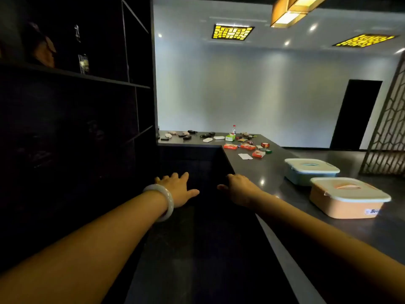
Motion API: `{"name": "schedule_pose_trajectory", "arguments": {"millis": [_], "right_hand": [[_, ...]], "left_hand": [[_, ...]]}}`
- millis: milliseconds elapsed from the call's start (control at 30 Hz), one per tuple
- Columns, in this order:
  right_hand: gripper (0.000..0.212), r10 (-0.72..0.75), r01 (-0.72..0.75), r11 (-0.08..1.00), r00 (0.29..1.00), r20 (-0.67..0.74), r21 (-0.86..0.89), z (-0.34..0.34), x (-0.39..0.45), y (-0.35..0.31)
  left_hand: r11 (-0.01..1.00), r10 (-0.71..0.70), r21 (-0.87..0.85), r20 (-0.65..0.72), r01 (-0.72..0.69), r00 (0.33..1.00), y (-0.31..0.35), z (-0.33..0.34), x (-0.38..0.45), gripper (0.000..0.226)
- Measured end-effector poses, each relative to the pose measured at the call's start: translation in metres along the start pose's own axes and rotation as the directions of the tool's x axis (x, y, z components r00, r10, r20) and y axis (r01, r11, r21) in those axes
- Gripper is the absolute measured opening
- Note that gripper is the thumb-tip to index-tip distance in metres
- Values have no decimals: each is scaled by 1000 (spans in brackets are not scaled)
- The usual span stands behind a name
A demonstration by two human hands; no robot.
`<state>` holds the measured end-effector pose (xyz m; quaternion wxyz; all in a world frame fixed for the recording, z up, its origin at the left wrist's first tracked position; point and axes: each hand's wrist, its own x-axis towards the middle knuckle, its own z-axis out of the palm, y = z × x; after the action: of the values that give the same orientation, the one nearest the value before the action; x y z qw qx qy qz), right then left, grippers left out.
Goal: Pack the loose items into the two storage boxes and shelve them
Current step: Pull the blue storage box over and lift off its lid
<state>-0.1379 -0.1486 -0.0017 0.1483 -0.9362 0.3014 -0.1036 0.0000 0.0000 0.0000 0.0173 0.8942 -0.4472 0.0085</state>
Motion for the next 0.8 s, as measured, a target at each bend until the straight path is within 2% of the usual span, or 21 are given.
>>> {"name": "schedule_pose_trajectory", "arguments": {"millis": [67, 167, 267, 400, 533, 800], "right_hand": [[17, -28, 28, 1000, 999, 17, -2, 9, 3, 8], [14, -20, 20, 1000, 999, 26, 16, 37, 10, 25], [27, -26, 24, 999, 998, 56, 33, 63, 15, 37], [35, 9, -14, 999, 991, 130, 37, 97, 40, 49], [38, 50, -56, 998, 984, 174, 32, 128, 82, 56], [41, 149, -138, 989, 961, 231, -61, 166, 202, 61]], "left_hand": [[999, 4, -37, 21, -3, 1000, 7, 10, 2, 73], [997, 15, -81, 49, -11, 999, 14, 33, 6, 66], [998, 18, -63, 91, -13, 996, 20, 55, 15, 64], [999, 31, -39, 144, -26, 989, 18, 83, 43, 60], [998, 51, -41, 214, -43, 975, 6, 108, 91, 60], [988, 150, -76, 260, -134, 954, -40, 131, 222, 58]]}}
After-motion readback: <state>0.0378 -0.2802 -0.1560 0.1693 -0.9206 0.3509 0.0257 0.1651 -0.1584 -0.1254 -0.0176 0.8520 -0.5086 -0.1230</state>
